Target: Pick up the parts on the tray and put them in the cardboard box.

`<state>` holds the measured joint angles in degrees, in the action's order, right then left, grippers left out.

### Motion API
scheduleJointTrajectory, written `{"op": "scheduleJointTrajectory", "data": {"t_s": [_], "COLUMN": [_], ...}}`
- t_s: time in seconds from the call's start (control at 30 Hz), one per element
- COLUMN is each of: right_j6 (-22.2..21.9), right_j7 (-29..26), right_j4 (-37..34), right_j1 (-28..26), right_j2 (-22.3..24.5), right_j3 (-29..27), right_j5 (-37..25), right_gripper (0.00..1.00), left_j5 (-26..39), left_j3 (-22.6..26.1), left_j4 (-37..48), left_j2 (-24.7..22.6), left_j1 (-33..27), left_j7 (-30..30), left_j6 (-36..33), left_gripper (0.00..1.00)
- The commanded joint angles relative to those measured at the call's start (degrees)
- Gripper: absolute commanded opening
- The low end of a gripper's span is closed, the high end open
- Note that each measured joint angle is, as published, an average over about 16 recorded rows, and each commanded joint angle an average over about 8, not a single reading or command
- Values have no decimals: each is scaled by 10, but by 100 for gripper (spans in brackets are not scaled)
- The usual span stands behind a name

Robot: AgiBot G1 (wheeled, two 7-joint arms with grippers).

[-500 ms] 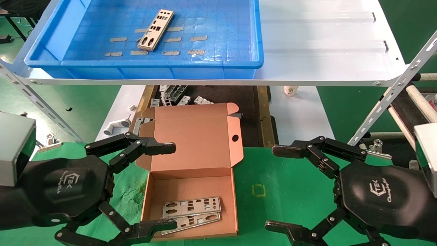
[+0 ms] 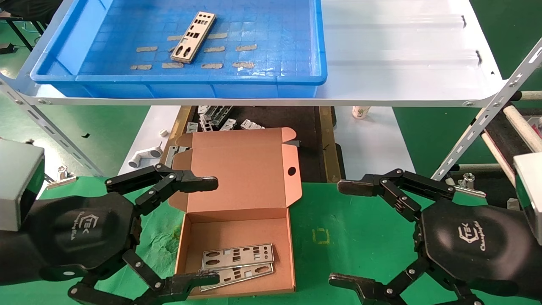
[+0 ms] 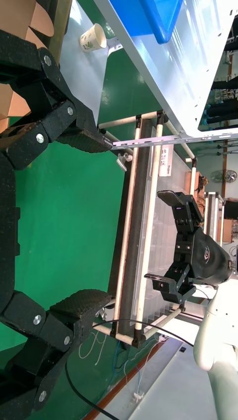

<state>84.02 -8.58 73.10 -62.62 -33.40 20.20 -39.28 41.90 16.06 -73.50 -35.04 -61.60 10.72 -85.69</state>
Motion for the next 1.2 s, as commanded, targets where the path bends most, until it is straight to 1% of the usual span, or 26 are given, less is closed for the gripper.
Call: {"op": "scheduleJointTrajectory", "data": {"t_s": [0.03,0.17,0.2,0.23,0.43,0.47,0.5,0.63,0.77,0.97,1.2], "right_j6": [0,0,0,0,0,0,0,0,0,0,0], "right_j7": [0,0,0,0,0,0,0,0,0,0,0], "right_j4": [0,0,0,0,0,0,0,0,0,0,0], "right_j1": [0,0,0,0,0,0,0,0,0,0,0], "right_j2": [0,0,0,0,0,0,0,0,0,0,0], "right_j3": [0,0,0,0,0,0,0,0,0,0,0], "right_j5": [0,0,0,0,0,0,0,0,0,0,0], "right_gripper": [100,100,98,89,15,5,1,0,0,0,0], "left_j5": [0,0,0,0,0,0,0,9,37,108,207], "left_j3": [0,0,0,0,0,0,-1,-3,-1,19,56], "left_j4": [0,0,0,0,0,1,3,14,34,86,192], "left_j2": [0,0,0,0,0,0,-1,-8,-31,-82,-146], "left_j1": [0,0,0,0,0,0,0,-7,-34,-109,-217], "left_j7": [0,0,0,0,0,0,1,5,16,26,26], "left_j6": [0,0,0,0,0,1,4,37,104,203,293], "left_gripper": [100,100,100,100,100,100,100,100,100,100,100]}}
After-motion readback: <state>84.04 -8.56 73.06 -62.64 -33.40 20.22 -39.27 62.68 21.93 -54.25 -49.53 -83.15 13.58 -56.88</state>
